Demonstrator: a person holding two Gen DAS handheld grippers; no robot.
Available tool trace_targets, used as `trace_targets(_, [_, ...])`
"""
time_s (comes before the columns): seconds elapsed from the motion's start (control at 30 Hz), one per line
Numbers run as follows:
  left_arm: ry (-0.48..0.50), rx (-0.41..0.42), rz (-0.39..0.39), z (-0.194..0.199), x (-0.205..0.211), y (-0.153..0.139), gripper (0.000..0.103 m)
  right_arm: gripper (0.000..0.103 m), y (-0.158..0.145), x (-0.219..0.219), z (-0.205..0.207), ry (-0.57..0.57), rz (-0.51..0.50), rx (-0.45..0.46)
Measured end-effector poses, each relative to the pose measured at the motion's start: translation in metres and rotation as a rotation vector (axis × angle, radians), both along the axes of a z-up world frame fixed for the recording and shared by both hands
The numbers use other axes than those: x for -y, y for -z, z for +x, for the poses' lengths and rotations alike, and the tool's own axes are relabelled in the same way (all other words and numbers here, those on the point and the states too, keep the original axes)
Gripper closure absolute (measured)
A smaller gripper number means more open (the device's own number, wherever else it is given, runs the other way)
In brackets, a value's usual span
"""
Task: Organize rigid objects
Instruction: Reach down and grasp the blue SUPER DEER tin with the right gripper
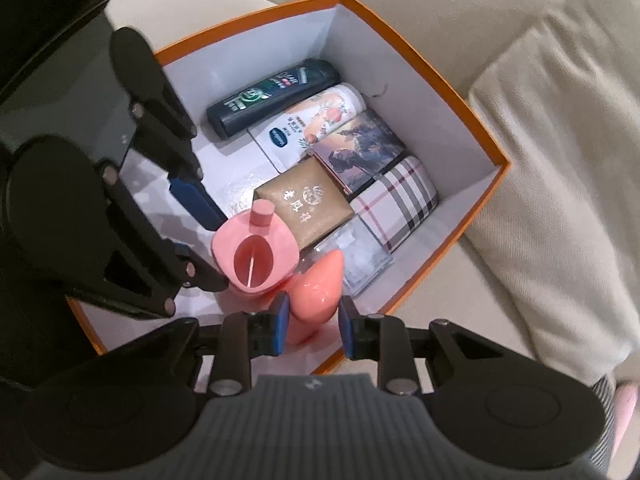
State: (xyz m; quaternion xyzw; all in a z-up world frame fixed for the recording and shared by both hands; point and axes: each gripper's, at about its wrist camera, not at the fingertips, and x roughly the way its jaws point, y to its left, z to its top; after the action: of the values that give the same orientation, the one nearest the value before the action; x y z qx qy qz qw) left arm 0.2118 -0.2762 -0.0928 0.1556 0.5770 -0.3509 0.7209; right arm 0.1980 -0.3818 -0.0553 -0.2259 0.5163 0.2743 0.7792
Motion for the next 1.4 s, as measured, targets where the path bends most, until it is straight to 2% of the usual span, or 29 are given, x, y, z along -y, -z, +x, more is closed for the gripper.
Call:
trace_targets(0.1, [-0.008, 0.008, 0.01, -0.002, 0.0, 0.001, 0.06, 0.075, 0.0, 0.001, 0.0, 0.032, 0.011, -0.014])
trace_targets(0.17, [-0.005, 0.022, 0.016, -0.003, -0.003, -0.001, 0.051, 0.077, -0.002, 0.002, 0.001, 0.059, 0.018, -0.017])
trace_targets(0.27, [-0.012, 0.038, 0.002, -0.006, -0.01, -0.013, 0.048, 0.069, -0.009, 0.002, -0.002, 0.077, 0.027, -0.006])
trace_targets(0.33, [-0.017, 0.051, -0.029, -0.01, -0.017, -0.027, 0.048, 0.063, -0.016, 0.001, -0.005, 0.09, 0.029, 0.009])
trace_targets(0.43, [-0.031, 0.088, -0.093, -0.02, -0.034, -0.055, 0.048, 0.063, -0.031, 0.0, -0.011, 0.125, 0.044, 0.043])
trace_targets(0.53, [-0.056, 0.127, -0.147, -0.028, -0.056, -0.084, 0.048, 0.063, -0.052, -0.003, -0.014, 0.208, 0.083, 0.077])
trace_targets(0.6, [-0.084, 0.157, -0.161, -0.032, -0.076, -0.101, 0.048, 0.063, -0.067, -0.009, -0.017, 0.275, 0.125, 0.104])
trace_targets(0.73, [-0.171, 0.214, -0.138, -0.038, -0.123, -0.122, 0.048, 0.063, -0.096, -0.032, -0.029, 0.351, 0.236, 0.169])
trace_targets(0.9, [-0.333, 0.264, -0.047, -0.05, -0.183, -0.124, 0.048, 0.063, -0.116, -0.081, -0.047, 0.41, 0.424, 0.18])
trace_targets(1.07, [-0.455, 0.252, -0.022, -0.063, -0.233, -0.11, 0.052, 0.063, -0.101, -0.149, -0.074, 0.536, 0.498, 0.107])
trace_targets(1.2, [-0.51, 0.249, 0.006, -0.07, -0.255, -0.087, 0.056, 0.064, -0.074, -0.196, -0.091, 0.641, 0.472, 0.064])
trace_targets(1.33, [-0.562, 0.285, 0.022, -0.074, -0.268, -0.069, 0.056, 0.064, -0.032, -0.217, -0.093, 0.837, 0.476, -0.027])
trace_targets(1.4, [-0.579, 0.3, 0.035, -0.073, -0.27, -0.061, 0.056, 0.064, -0.016, -0.225, -0.096, 0.906, 0.458, -0.027])
